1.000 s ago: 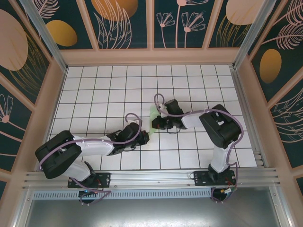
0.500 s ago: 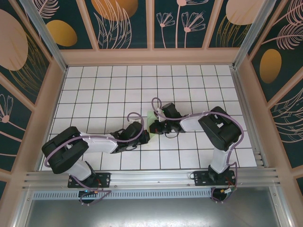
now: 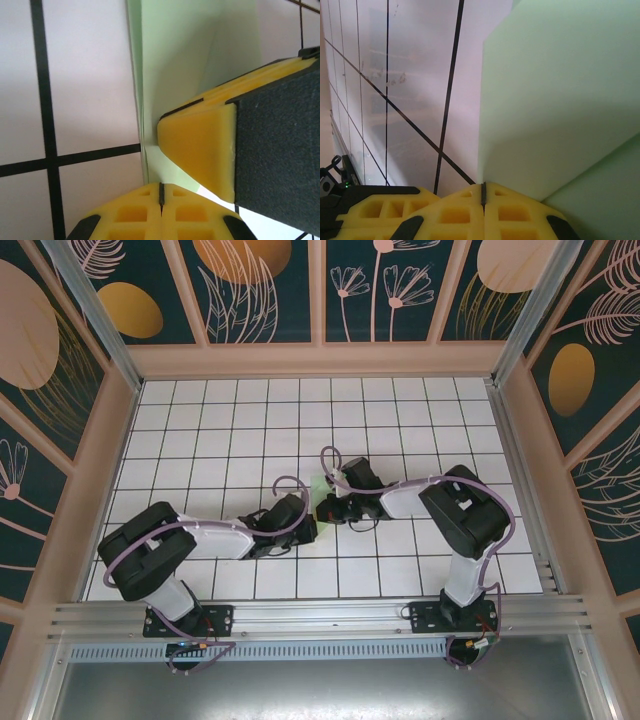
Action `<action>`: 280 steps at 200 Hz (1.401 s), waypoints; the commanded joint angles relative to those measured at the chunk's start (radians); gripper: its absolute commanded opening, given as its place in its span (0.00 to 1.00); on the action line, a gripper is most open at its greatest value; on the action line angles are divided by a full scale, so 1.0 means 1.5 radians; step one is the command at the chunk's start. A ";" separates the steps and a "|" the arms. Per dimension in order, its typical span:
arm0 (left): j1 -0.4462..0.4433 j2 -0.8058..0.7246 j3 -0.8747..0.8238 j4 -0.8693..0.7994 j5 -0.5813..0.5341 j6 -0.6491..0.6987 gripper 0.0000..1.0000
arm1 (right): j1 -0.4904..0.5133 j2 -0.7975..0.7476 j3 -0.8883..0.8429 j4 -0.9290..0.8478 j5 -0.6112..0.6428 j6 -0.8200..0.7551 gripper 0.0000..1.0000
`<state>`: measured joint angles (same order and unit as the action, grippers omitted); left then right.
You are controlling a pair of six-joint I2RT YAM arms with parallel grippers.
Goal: Fold a paper plane with a square sheet of paper (pick it up from the middle)
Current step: Fourth fold the wing at the center of the table.
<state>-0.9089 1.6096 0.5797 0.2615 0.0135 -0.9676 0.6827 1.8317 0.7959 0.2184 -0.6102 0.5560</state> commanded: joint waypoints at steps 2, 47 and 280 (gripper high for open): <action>0.001 0.049 0.011 -0.096 0.040 0.030 0.00 | -0.011 0.019 0.016 -0.041 0.005 -0.016 0.00; 0.000 0.066 0.019 -0.187 0.047 0.061 0.00 | -0.062 0.047 0.054 -0.053 0.014 -0.037 0.00; 0.044 -0.113 0.084 -0.135 -0.085 0.032 0.46 | -0.144 -0.084 0.037 -0.052 0.050 0.081 0.32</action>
<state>-0.8787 1.5009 0.7116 0.0410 -0.0277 -0.8856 0.4564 1.7344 0.9020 0.1200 -0.5568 0.6083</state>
